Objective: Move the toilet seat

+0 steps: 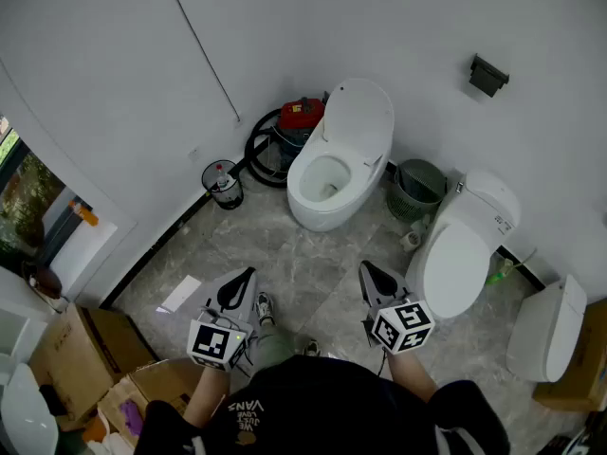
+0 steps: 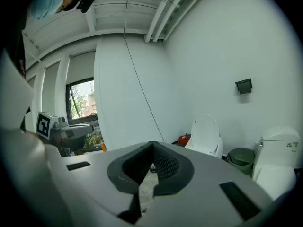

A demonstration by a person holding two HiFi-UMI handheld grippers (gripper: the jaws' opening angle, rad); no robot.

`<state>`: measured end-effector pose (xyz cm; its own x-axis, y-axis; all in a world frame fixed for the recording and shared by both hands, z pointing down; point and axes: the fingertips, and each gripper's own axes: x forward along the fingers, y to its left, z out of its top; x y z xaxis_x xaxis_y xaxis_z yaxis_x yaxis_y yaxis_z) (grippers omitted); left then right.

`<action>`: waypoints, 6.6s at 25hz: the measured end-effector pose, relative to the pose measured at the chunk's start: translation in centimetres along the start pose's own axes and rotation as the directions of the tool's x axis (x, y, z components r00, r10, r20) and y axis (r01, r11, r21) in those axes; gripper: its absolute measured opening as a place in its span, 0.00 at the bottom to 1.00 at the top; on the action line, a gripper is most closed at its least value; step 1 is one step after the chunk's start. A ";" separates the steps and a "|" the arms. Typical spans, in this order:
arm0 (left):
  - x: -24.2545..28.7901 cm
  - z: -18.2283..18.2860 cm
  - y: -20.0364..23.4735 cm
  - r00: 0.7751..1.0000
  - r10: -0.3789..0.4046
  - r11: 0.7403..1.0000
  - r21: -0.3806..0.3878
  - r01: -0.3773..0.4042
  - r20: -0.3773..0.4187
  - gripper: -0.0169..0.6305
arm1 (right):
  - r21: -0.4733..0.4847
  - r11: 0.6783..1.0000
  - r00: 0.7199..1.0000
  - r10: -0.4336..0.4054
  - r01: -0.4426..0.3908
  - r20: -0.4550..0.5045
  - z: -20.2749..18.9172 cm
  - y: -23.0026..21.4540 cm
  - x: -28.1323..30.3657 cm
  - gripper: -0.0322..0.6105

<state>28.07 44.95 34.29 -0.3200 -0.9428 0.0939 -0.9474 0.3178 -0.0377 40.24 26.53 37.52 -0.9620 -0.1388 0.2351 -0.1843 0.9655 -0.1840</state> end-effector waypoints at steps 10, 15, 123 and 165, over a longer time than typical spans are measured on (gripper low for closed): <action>3.5 -3.1 1.9 0.989 -0.126 0.982 -0.149 0.114 -0.077 0.40 | 0.116 0.993 0.999 0.013 -0.009 -0.030 -1.1 -0.6 4.6 0.30; 6.0 -5.9 4.5 0.980 -0.140 0.976 -0.185 0.113 -0.143 0.43 | 0.202 0.977 0.995 -0.049 0.067 -0.092 -3.2 -2.5 7.9 0.41; 57.6 -51.8 26.4 0.269 -0.577 0.809 -0.585 0.058 -0.771 0.60 | 0.714 0.109 0.708 -0.298 0.692 -0.640 -38.8 -29.2 47.1 0.54; 59.0 -52.8 23.4 0.380 -0.639 0.572 -0.743 -0.347 -0.669 0.52 | 0.770 -0.040 0.706 -0.372 0.637 -0.603 -37.7 -31.0 49.3 0.56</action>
<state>-13.31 2.16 91.46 0.4800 -0.4933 0.7255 -0.4357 0.5837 0.6852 6.14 -1.97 90.80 -0.4889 -0.3241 0.8099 -0.7606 -0.2963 -0.5777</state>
